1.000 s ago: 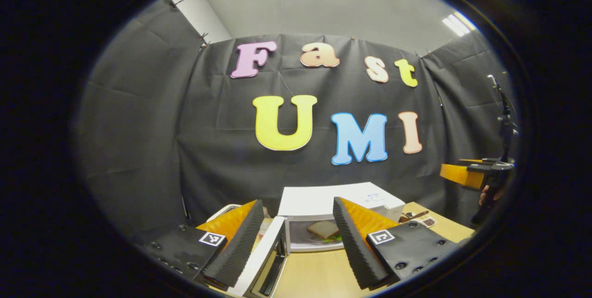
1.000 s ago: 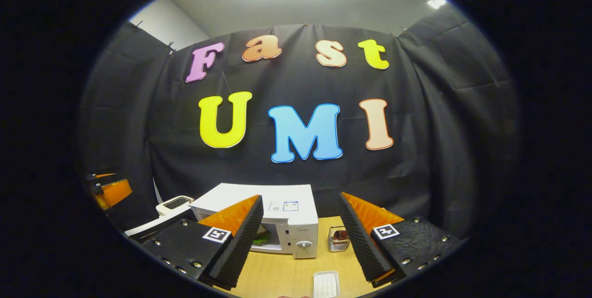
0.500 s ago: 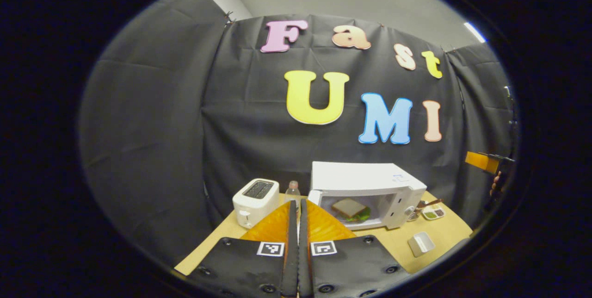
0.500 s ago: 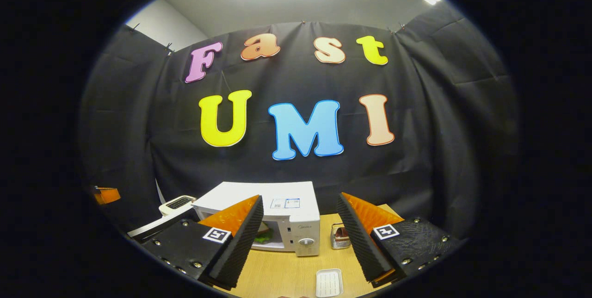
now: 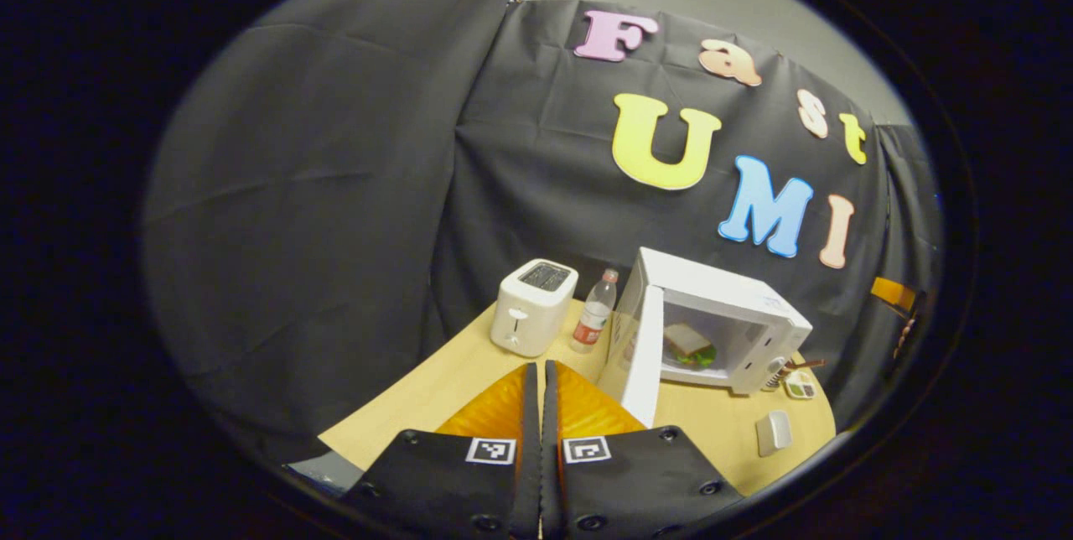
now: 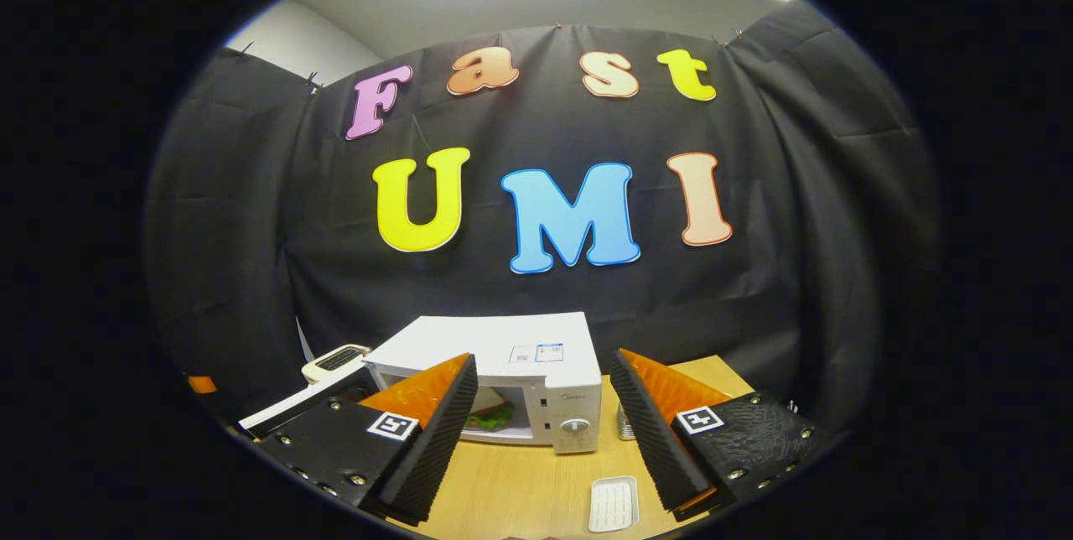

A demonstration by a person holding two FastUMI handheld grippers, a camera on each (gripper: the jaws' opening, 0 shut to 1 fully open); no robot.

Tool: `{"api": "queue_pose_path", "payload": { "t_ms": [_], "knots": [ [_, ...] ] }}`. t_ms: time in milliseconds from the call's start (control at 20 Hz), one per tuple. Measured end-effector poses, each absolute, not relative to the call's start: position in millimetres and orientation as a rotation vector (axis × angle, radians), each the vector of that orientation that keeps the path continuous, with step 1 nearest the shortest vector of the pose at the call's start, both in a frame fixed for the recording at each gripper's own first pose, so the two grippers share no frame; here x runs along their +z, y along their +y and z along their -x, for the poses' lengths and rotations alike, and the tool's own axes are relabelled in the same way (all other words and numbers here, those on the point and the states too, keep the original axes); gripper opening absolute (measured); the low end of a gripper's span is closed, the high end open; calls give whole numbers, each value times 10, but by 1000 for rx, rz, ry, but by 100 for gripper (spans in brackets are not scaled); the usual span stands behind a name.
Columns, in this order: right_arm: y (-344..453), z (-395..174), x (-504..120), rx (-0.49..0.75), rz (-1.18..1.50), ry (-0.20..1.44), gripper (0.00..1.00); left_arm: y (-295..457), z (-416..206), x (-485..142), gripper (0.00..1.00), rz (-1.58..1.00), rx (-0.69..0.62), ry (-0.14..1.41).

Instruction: Open the microwave oven with the left hand, put the food in, and close the microwave oven.

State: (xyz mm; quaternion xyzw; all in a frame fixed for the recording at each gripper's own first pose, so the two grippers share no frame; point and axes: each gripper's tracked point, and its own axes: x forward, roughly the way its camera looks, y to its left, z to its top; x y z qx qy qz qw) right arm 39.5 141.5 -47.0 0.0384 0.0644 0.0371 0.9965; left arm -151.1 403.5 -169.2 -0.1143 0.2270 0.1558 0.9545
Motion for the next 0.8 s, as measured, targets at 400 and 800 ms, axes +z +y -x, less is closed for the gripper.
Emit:
{"api": "queue_pose_path", "payload": {
  "t_ms": [400,800],
  "knots": [
    [1522,-349,-538,107,-90,158,96,3764,1568,-2083,7,235,237,553],
    [1421,-329,-456,91,-101,132,96,3400,1542,-2200,7,223,140,582]
  ]
}}
